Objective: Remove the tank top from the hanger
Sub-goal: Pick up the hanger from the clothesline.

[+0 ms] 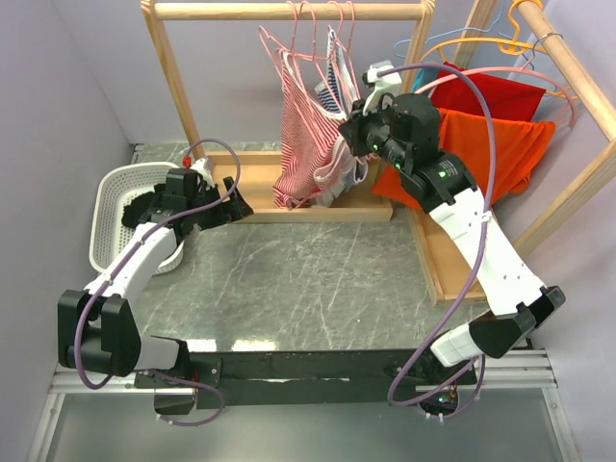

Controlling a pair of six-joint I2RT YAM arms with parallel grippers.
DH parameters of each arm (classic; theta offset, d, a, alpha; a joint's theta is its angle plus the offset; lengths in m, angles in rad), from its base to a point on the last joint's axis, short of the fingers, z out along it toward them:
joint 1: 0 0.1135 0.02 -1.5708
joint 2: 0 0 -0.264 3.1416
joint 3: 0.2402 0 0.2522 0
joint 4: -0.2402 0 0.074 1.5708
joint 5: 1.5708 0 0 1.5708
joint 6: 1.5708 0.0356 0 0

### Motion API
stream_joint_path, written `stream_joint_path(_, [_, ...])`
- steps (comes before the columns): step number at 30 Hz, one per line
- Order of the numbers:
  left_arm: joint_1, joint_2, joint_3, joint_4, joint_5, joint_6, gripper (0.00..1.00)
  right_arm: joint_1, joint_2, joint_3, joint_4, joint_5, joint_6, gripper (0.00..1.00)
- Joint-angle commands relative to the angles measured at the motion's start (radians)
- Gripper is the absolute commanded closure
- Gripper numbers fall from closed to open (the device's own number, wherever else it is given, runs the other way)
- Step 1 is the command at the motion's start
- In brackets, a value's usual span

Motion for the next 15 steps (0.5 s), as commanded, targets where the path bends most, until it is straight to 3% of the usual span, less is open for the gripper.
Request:
stream_joint_path(1, [-0.005,-0.005,0.038,0.030,0.019,-0.002,0.01,-0.008,-0.011,0.079,0.065,-0.010,-0.020,1.00])
stream_joint_path(15, [-0.005,-0.008,0.041,0.015,0.003,0.006,0.01,-0.010,0.130,0.164,-0.003,-0.057,0.006,1.00])
